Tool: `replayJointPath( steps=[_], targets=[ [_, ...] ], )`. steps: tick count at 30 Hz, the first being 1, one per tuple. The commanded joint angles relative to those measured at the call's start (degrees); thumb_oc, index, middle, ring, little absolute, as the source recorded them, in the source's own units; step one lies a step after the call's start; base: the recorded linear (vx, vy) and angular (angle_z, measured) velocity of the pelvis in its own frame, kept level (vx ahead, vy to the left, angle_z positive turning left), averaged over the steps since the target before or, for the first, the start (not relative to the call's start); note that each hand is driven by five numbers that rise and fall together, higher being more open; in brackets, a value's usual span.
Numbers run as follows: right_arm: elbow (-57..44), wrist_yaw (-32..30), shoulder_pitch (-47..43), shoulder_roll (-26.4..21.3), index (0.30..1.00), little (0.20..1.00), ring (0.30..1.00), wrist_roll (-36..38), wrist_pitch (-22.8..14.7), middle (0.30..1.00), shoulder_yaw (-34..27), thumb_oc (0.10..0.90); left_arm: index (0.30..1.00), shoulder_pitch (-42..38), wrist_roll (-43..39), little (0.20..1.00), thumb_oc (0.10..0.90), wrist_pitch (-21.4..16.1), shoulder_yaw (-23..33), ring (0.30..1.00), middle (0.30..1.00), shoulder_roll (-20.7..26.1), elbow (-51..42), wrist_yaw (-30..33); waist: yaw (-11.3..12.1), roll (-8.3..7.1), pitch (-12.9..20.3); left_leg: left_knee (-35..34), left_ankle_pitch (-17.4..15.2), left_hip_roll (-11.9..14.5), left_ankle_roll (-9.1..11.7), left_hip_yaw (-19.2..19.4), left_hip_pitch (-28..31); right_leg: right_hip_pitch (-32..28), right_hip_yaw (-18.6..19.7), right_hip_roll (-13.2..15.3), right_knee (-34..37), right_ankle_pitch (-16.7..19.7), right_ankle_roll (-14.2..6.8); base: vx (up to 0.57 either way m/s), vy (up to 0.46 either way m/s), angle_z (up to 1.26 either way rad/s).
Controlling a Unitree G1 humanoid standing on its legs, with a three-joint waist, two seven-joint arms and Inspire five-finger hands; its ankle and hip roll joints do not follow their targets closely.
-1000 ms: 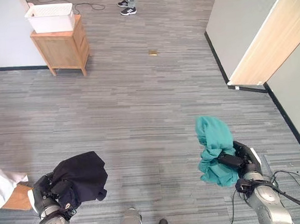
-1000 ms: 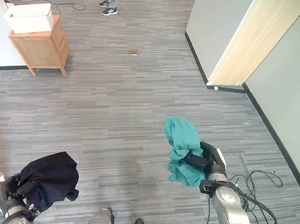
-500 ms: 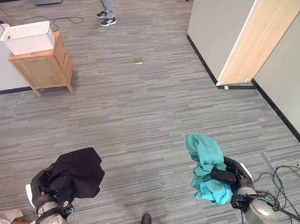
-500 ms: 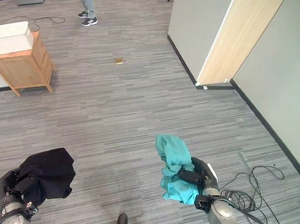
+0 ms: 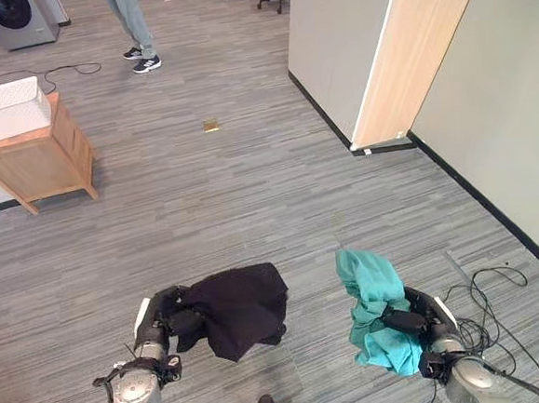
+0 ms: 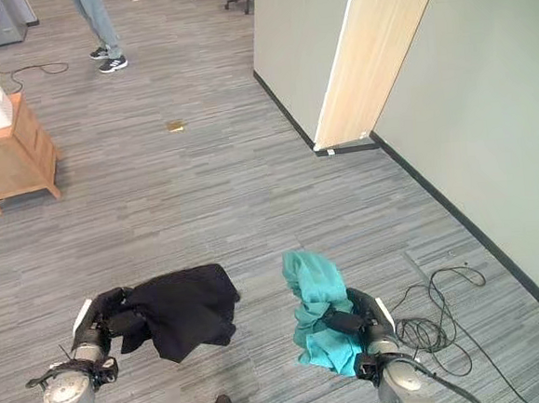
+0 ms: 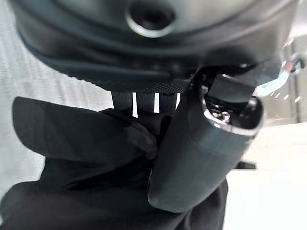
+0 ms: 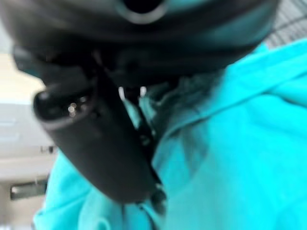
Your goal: Pick up bed clothes into laundry basket.
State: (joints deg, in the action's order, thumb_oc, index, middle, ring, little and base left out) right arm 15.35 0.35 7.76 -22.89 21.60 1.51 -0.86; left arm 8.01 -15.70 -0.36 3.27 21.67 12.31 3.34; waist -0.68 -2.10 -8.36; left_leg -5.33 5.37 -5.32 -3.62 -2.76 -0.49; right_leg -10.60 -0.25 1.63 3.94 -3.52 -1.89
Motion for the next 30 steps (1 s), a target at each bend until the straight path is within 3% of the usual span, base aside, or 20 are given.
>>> replayJointPath(
  steps=[1,4,6,8,11,12,13,15,17,18,19,20,22,23,24,25,26,27,29,30],
  targets=[
    [-4.8,0.5,-15.2,-2.7,0.300,0.300,0.300,0.7,-7.0,0.300,1.9,0.400,0.300,-2.9,-1.0,0.300,0.400,-7.8,8.9,0.300,0.300,5.8,-6.0,5.8,5.6,0.66,5.0,1.4,-5.7,3.2,2.7,1.5,3.6,8.1,-4.8,6.1,-3.3,4.8,-5.5,0.06,0.115,0.16],
    [-5.1,0.9,-20.2,-1.9,0.300,0.300,0.300,1.3,-7.0,0.300,5.9,0.400,0.300,-2.3,-0.7,0.300,0.400,-7.9,11.0,0.300,0.300,6.7,-7.0,7.4,8.2,-0.02,4.5,3.7,-7.0,2.2,1.9,0.1,2.5,8.1,-5.9,7.4,-5.8,3.8,-5.7,0.06,0.133,0.10],
    [-5.5,1.3,-21.4,-1.4,0.300,0.300,0.300,1.4,-6.8,0.300,7.0,0.400,0.300,-1.8,-0.4,0.300,0.400,-7.8,11.8,0.300,0.300,6.8,-7.5,7.9,8.7,-0.27,4.2,5.1,-7.7,1.7,1.5,-0.5,1.9,8.5,-6.0,7.9,-8.1,3.1,-5.7,0.07,0.124,0.18],
    [-7.3,2.5,-22.1,-0.2,0.300,0.300,0.300,1.2,-6.2,0.300,8.7,0.400,0.300,-0.1,0.1,0.300,0.400,-7.3,13.0,0.300,0.300,6.6,-7.4,8.0,10.3,-0.27,2.6,9.1,-10.3,0.6,-0.1,-2.4,1.6,11.4,-6.7,9.6,-21.1,4.3,-5.5,0.12,0.208,0.55],
    [-7.9,3.1,-20.0,0.8,0.300,0.300,0.300,0.7,-5.6,0.300,8.7,0.400,0.300,0.0,0.3,0.300,0.400,-6.4,11.6,0.300,0.300,6.5,-6.7,7.1,9.5,0.86,1.3,11.0,-12.1,0.7,-1.4,-4.1,2.7,18.1,-6.4,8.7,-33.5,7.1,-4.8,0.14,0.178,0.67],
    [-7.9,3.1,-20.0,0.8,0.300,0.300,0.300,0.7,-5.5,0.300,8.7,0.400,0.300,0.0,0.3,0.300,0.400,-6.4,11.5,0.300,0.300,6.5,-6.7,7.1,9.5,0.79,1.3,11.1,-12.2,0.6,-1.4,-4.1,2.7,18.3,-6.3,8.8,-33.7,7.0,-4.8,0.30,0.160,0.73],
    [-8.7,4.2,-17.3,0.3,0.300,0.300,0.300,0.0,-4.8,0.300,7.7,0.400,0.300,0.1,0.7,0.300,0.400,-6.2,10.9,0.300,0.300,6.3,-6.5,6.1,7.7,1.31,1.1,9.5,-12.9,1.2,-1.4,-5.3,5.9,23.1,-7.2,6.7,-33.9,6.0,-4.6,0.36,0.136,0.64],
    [-8.6,4.5,-13.5,-0.2,0.300,0.300,0.300,0.6,-5.1,0.300,5.1,0.400,0.300,0.1,0.6,0.300,0.400,-6.2,10.9,0.300,0.300,5.8,-7.0,5.3,4.6,1.72,1.0,7.3,-14.0,1.9,-0.8,-7.2,11.4,27.6,-8.5,4.9,-29.7,5.4,-4.4,0.53,0.097,0.64],
    [-8.0,4.3,-9.8,-0.5,0.300,0.300,0.300,1.7,-5.7,0.300,2.4,0.400,0.300,-0.4,0.5,0.300,0.400,-6.4,10.6,0.300,0.300,5.8,-7.0,4.8,1.2,1.45,1.1,5.7,-14.7,2.9,0.7,-9.6,16.2,30.3,-9.7,3.3,-19.3,7.6,-4.9,0.48,-0.018,0.77],
    [-8.1,4.3,-9.8,-0.5,0.300,0.300,0.300,1.7,-5.6,0.300,2.4,0.400,0.300,-0.4,0.5,0.300,0.400,-6.4,10.6,0.300,0.300,5.8,-7.0,4.8,1.0,1.79,0.9,5.5,-14.7,3.3,0.7,-9.8,16.5,29.7,-10.1,3.1,-18.8,7.8,-4.9,0.61,-0.053,1.07],
    [-7.1,3.7,-7.1,-0.5,0.300,0.300,0.300,2.1,-5.9,0.300,0.2,0.400,0.300,-2.2,0.1,0.300,0.400,-6.5,10.4,0.300,0.300,5.8,-6.6,4.6,-1.5,0.97,1.1,4.6,-15.3,3.7,2.4,-11.3,20.1,32.6,-10.1,2.3,-10.6,10.3,-6.2,0.62,-0.062,0.98],
    [-6.6,3.4,-5.4,-0.4,0.300,0.300,0.300,2.1,-6.0,0.300,-1.0,0.400,0.300,-3.3,-0.2,0.300,0.400,-6.6,10.0,0.300,0.300,5.6,-6.6,4.6,-3.0,1.21,1.3,4.4,-15.6,5.0,3.2,-12.1,21.7,32.8,-10.1,1.5,-6.7,11.5,-6.6,0.81,-0.090,0.94],
    [-5.7,3.1,-2.5,-0.7,0.300,0.300,0.300,1.7,-6.0,0.300,-3.3,0.400,0.300,-4.5,0.1,0.300,0.400,-7.2,9.2,0.300,0.300,5.3,-6.9,4.8,-5.2,1.46,1.8,5.6,-15.5,6.6,4.3,-12.9,23.9,32.9,-9.2,1.0,-5.2,13.6,-7.0,0.64,-0.115,0.73],
    [-6.1,3.6,-0.6,-0.8,0.300,0.300,0.300,1.6,-6.0,0.300,-4.8,0.400,0.300,-5.0,0.5,0.300,0.400,-7.2,8.8,0.300,0.300,4.6,-7.2,5.0,-5.9,1.34,2.7,9.5,-12.6,7.2,6.2,-13.4,23.4,31.4,-8.4,0.6,-6.0,13.7,-6.2,0.45,-0.102,0.56],
    [-6.1,3.7,-0.5,-0.7,0.300,0.300,0.300,1.6,-5.9,0.300,-4.8,0.400,0.300,-4.9,0.5,0.300,0.400,-7.2,8.8,0.300,0.300,4.6,-7.2,5.0,-6.0,1.42,2.9,9.6,-12.7,7.3,6.1,-13.4,23.3,31.4,-8.4,0.6,-5.9,13.5,-6.3,0.44,-0.101,0.62],
    [-5.8,3.8,0.2,-0.9,0.300,0.300,0.300,1.6,-6.2,0.300,-5.2,0.400,0.300,-4.8,-0.6,0.300,0.400,-7.8,8.5,0.300,0.300,3.6,-7.9,4.7,-5.9,1.44,3.2,14.5,-8.1,7.6,8.8,-12.4,21.6,29.6,-7.9,0.1,-6.2,14.8,-5.5,0.62,-0.141,0.70],
    [-4.7,2.6,0.3,-1.5,0.300,0.300,0.300,2.1,-7.0,0.300,-5.9,0.400,0.300,-4.8,-2.5,0.300,0.400,-8.1,7.4,0.300,0.300,1.5,-8.1,5.7,-5.8,0.88,3.6,30.5,5.0,7.7,13.4,-9.6,15.3,25.5,-6.6,-1.1,-6.8,13.6,-3.4,0.82,-0.245,0.58],
    [-5.1,1.9,-0.4,-1.7,0.300,0.300,0.300,3.4,-7.5,0.300,-6.3,0.400,0.300,-5.5,-4.6,0.300,0.400,-8.5,7.0,0.300,0.300,0.6,-7.5,6.3,-5.4,-0.17,3.2,39.8,8.6,7.2,13.3,-6.7,9.3,22.1,-6.9,-0.7,-6.5,11.6,-1.6,0.84,-0.329,0.23],
    [-5.1,-0.1,-2.0,-1.8,0.300,0.300,0.300,4.3,-9.5,0.300,-6.8,0.400,0.300,-6.0,-6.2,0.300,0.400,-8.6,6.3,0.300,0.300,0.0,-7.7,7.1,-4.0,-1.95,1.9,53.9,7.5,9.9,9.2,-1.6,0.2,16.8,-6.4,-1.5,-5.5,8.6,1.8,0.60,-0.371,0.09],
    [-4.7,-1.5,-2.8,-2.2,0.300,0.300,0.300,3.8,-9.7,0.300,-7.0,0.400,0.300,-6.1,-5.8,0.300,0.400,-8.4,6.2,0.300,0.300,0.2,-7.6,7.2,-2.5,-3.02,1.0,57.1,3.7,8.7,7.7,0.6,-5.6,13.8,-5.4,-1.7,-4.8,7.2,2.5,0.51,-0.293,0.06]
  ],
)
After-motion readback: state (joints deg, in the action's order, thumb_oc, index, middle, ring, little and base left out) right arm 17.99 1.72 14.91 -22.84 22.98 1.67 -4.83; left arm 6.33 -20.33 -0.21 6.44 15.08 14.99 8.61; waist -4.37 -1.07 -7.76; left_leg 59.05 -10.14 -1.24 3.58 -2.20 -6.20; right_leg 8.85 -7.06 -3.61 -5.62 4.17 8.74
